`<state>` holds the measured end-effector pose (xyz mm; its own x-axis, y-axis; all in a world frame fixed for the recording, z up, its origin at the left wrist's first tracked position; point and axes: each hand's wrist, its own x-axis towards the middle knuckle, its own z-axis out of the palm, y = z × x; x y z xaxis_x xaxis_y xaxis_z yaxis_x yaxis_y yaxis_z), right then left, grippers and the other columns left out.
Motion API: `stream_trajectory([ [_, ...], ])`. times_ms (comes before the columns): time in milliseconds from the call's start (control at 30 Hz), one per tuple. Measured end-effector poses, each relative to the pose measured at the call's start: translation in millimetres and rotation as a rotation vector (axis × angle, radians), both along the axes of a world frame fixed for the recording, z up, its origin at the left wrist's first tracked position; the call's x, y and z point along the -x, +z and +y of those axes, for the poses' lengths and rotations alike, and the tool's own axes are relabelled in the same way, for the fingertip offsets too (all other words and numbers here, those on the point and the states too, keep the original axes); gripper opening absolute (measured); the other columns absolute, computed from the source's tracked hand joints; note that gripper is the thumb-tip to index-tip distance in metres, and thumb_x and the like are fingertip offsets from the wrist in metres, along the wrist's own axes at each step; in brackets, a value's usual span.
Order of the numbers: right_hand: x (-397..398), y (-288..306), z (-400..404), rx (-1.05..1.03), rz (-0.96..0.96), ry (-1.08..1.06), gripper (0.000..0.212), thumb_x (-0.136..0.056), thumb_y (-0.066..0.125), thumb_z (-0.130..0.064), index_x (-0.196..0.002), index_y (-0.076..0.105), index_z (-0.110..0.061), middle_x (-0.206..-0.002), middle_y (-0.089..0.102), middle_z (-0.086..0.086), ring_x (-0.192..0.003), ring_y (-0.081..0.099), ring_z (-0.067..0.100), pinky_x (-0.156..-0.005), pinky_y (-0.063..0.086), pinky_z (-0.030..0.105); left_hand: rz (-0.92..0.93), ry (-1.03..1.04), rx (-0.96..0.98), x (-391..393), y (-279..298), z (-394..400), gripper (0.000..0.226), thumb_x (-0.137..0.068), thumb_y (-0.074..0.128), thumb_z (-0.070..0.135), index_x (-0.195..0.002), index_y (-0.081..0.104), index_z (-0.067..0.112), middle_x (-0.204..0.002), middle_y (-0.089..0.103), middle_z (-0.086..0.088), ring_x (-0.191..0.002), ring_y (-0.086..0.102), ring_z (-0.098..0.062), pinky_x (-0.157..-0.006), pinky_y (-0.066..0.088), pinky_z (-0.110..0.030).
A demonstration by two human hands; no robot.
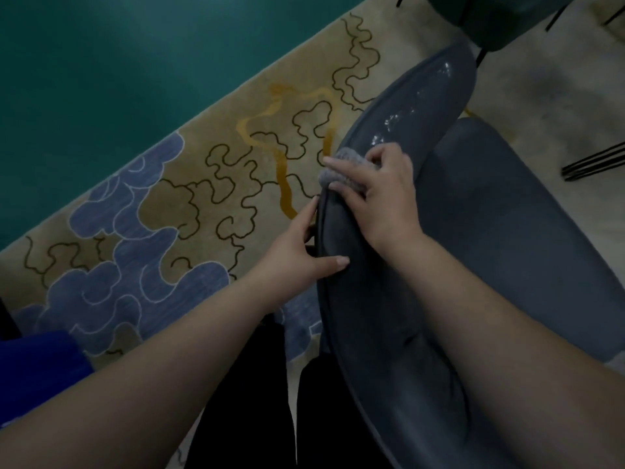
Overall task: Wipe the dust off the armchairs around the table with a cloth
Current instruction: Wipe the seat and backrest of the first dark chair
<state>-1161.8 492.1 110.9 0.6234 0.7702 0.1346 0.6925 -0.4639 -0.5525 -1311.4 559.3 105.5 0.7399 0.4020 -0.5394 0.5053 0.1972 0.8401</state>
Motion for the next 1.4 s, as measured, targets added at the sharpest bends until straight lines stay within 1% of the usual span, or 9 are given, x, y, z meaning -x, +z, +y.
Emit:
stream_trajectory([
  [233, 32.5, -0.7, -28.2, -0.004, 0.07, -0.026, 0.033, -0.083, 0.07, -0.03, -0.114, 0.068, -0.039, -0.103, 0.041, 0.002, -0.097, 0.034, 0.016, -0.085, 0.032, 0.023, -0.026, -0.143, 0.049, -22.5, -2.7, 30.3, 0.105, -0.069, 0.083, 0.008, -0.15, 0.019, 0.028, -0.123, 0.053, 0.022, -0.107, 0.052, 0.016, -0.088, 0.048, -0.013],
  [333, 5.1, 2.9, -0.4, 0.042, 0.038, -0.046, 0.032, -0.084, 0.07, -0.031, -0.114, 0.067, -0.04, -0.103, 0.043, 0.006, -0.098, 0.037, 0.02, -0.086, 0.033, 0.025, -0.054, -0.209, 0.077, -28.4, -4.4, 37.5, 0.105, -0.067, 0.085, 0.009, -0.15, 0.021, 0.024, -0.133, 0.052, 0.007, -0.119, 0.053, -0.003, -0.097, 0.049, -0.028],
  [467, -9.2, 3.1, 20.4, 0.035, 0.035, -0.141, 0.031, -0.084, 0.07, -0.031, -0.114, 0.068, -0.039, -0.104, 0.044, 0.006, -0.101, 0.04, 0.023, -0.089, 0.035, 0.025, -0.073, -0.29, 0.055, -35.7, -9.3, 48.0, 0.104, -0.065, 0.087, 0.012, -0.146, 0.025, 0.03, -0.13, 0.052, 0.014, -0.114, 0.053, 0.006, -0.092, 0.049, -0.019],
  [667, 19.2, -1.8, -14.9, 0.006, 0.099, -0.152, 0.033, -0.083, 0.071, -0.026, -0.114, 0.068, -0.037, -0.101, 0.042, 0.004, -0.097, 0.039, 0.022, -0.087, 0.027, 0.019, -0.033, -0.392, 0.003, -51.2, -12.1, 71.0, 0.115, -0.059, 0.089, 0.031, -0.15, 0.02, 0.031, -0.143, 0.045, 0.008, -0.129, 0.044, -0.008, -0.103, 0.045, -0.035],
  [767, -8.4, -2.8, 7.5, 0.044, 0.055, -0.169, 0.032, -0.084, 0.07, -0.03, -0.115, 0.067, -0.038, -0.103, 0.044, 0.008, -0.098, 0.037, 0.022, -0.088, 0.027, 0.02, -0.059, -0.39, 0.034, -62.1, -11.5, 79.7, 0.112, -0.061, 0.087, 0.024, -0.15, 0.019, 0.029, -0.141, 0.047, 0.004, -0.128, 0.046, -0.01, -0.101, 0.046, -0.042],
  [933, -37.3, -5.6, 27.8, 0.017, 0.043, -0.251, 0.031, -0.085, 0.068, -0.033, -0.115, 0.067, -0.04, -0.104, 0.04, 0.004, -0.1, 0.036, 0.02, -0.091, 0.029, 0.021, -0.093, -0.383, 0.075, -75.5, -10.9, 87.2, 0.103, -0.072, 0.081, 0.008, -0.149, 0.019, 0.037, -0.136, 0.052, 0.007, -0.12, 0.055, -0.01, -0.095, 0.051, -0.038],
  [1100, -9.2, -13.5, 9.4, -0.112, 0.092, -0.357, 0.035, -0.083, 0.071, -0.024, -0.115, 0.067, -0.038, -0.1, 0.04, 0.004, -0.096, 0.038, 0.02, -0.087, 0.029, 0.013, -0.074, -0.384, 0.02, -93.9, -9.1, 94.1, 0.104, -0.073, 0.081, 0.013, -0.15, 0.016, 0.036, -0.141, 0.043, 0.011, -0.13, 0.041, -0.001, -0.102, 0.046, -0.031],
  [1200, -46.3, -16.6, 23.2, -0.088, 0.104, -0.387, 0.033, -0.084, 0.069, -0.029, -0.116, 0.066, -0.038, -0.102, 0.039, 0.004, -0.097, 0.038, 0.021, -0.09, 0.03, 0.017, -0.088, -0.416, 0.05, -105.3, -9.8, 99.6, 0.103, -0.075, 0.08, 0.013, -0.15, 0.015, 0.037, -0.143, 0.044, 0.009, -0.124, 0.051, -0.007, -0.098, 0.049, -0.036],
  [1400, -74.3, -22.1, 32.1, -0.106, 0.093, -0.403, 0.035, -0.085, 0.069, -0.027, -0.117, 0.065, -0.039, -0.102, 0.038, 0.002, -0.098, 0.036, 0.019, -0.089, 0.027, 0.013, -0.058, -0.402, 0.009, -131.9, -14.7, 111.6, 0.102, -0.074, 0.081, 0.02, -0.149, 0.015, 0.044, -0.139, 0.041, 0.018, -0.11, 0.056, 0.006, -0.093, 0.05, -0.025],
])
